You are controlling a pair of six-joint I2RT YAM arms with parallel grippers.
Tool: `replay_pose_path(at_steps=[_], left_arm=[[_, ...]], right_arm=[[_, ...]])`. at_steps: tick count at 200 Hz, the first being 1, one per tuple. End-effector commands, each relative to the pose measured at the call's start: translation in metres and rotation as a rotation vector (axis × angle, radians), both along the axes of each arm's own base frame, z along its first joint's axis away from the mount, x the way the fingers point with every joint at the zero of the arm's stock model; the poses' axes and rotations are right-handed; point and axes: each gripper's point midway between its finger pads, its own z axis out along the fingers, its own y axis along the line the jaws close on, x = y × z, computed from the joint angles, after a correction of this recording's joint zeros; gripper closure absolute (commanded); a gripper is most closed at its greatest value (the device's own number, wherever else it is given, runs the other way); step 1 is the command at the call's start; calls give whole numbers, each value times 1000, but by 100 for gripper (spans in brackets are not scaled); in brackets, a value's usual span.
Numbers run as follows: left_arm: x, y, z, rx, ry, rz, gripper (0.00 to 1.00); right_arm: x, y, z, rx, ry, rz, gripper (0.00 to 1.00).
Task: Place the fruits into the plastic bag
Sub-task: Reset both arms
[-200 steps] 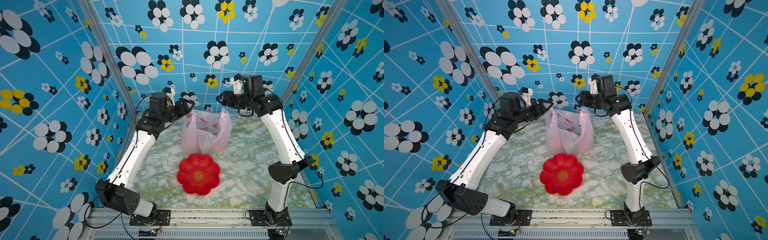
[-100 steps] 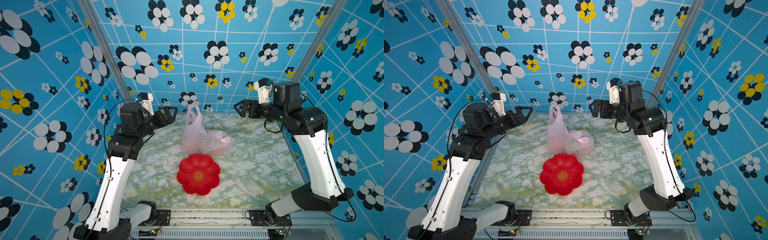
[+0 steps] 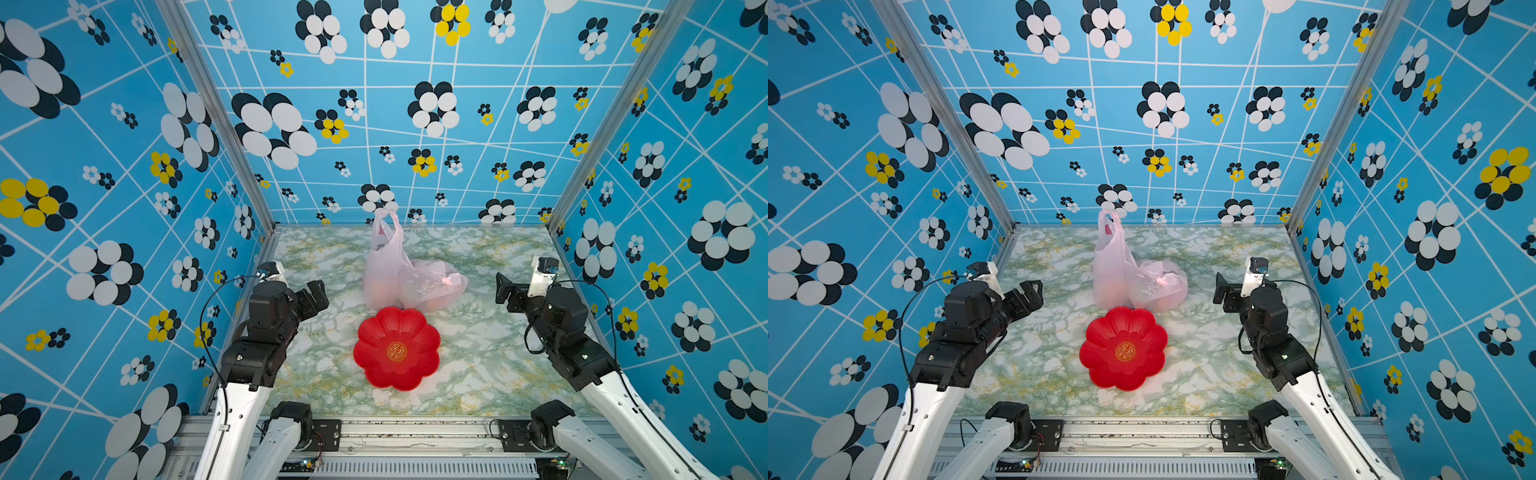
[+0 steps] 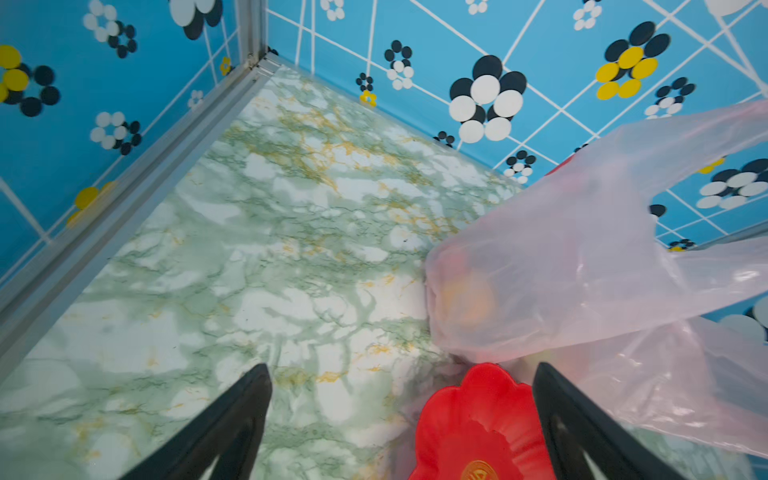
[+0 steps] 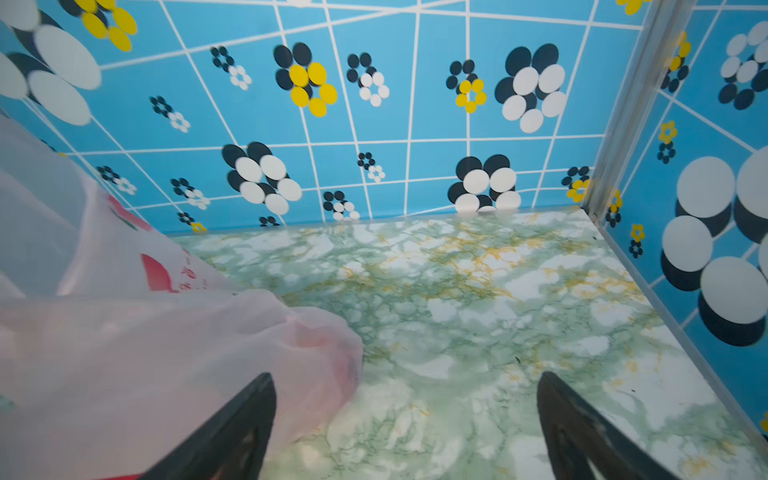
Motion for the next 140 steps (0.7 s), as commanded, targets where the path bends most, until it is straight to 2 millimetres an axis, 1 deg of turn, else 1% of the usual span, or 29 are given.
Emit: replay_pose_path(at_steps=[1,7,23,41,61,74,92,115,122,123,125,140], left_arm=[[11,29,-2,146,-88,114,1],[14,32,-9,178,-86,121,1],[21,38,-21,248,-103,136,1],[28,47,-37,277,-78,170,1],[38,49,-55,286,-42,170,1],[44,48,-64,290,-35,163,1],[46,48,-76,281,-26,174,1],[44,50,-90,284,17,174,1],[45,50,-93,287,23,168,1],[45,50,-93,288,23,168,1],[45,51,-94,289,25,167,1],[49,55,-101,285,42,176,1]], right_arm=[[5,-18,12,-68,-108,-96,1],[8,-20,-2,-95,-80,-102,1],[17,-25,-32,-115,-14,-93,1],[27,-30,-57,-122,12,-94,1],[39,-39,-85,-133,63,-111,1],[46,-38,-95,-146,75,-98,1],[53,-39,-106,-154,90,-82,1],[57,-55,-125,-140,121,-125,1],[59,-55,-127,-134,116,-126,1],[59,-62,-128,-132,119,-143,1],[59,-67,-130,-131,121,-158,1],[61,-76,-141,-121,132,-172,1]])
